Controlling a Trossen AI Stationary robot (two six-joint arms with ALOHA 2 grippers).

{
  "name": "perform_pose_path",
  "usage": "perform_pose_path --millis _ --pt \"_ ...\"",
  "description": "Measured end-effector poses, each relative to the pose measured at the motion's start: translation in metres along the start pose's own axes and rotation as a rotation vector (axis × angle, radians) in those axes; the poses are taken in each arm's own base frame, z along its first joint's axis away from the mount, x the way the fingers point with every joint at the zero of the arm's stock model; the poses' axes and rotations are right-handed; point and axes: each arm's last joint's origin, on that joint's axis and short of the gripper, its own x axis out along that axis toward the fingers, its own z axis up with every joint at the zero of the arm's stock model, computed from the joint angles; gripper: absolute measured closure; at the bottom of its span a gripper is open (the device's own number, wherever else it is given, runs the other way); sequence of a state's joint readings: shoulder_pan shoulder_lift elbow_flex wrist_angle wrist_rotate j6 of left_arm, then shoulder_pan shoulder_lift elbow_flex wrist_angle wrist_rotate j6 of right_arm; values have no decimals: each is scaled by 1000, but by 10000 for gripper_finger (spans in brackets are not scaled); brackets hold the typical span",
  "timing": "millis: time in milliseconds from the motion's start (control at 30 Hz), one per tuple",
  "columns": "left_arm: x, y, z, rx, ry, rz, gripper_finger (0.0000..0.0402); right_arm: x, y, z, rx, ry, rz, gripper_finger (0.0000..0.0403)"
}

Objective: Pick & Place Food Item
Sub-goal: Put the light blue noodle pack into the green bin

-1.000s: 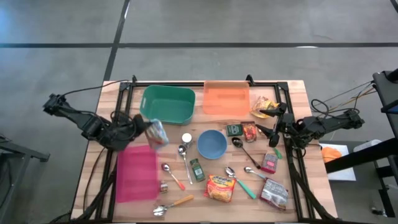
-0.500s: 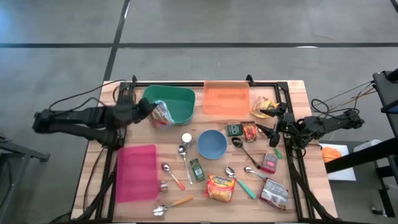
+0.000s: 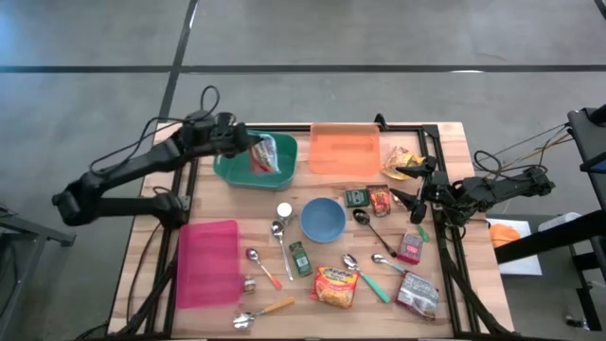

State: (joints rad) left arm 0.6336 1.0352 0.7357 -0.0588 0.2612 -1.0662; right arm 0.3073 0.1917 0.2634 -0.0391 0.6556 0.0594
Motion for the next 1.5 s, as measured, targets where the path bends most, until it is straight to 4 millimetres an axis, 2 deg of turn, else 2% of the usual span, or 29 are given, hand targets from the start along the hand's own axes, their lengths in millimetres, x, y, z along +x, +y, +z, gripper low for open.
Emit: perform_pose_path --millis 267,533,1233,1500 --pt "37 16 6 95 88 77 401 0 0 0 37 1 0 76" --pt "61 31 6 116 153 116 401 0 0 0 37 1 0 76" --pt "91 62 5 72 195 179 401 0 0 0 36 2 0 76" --pt "97 69 5 71 176 214 401 0 0 0 36 2 0 76"
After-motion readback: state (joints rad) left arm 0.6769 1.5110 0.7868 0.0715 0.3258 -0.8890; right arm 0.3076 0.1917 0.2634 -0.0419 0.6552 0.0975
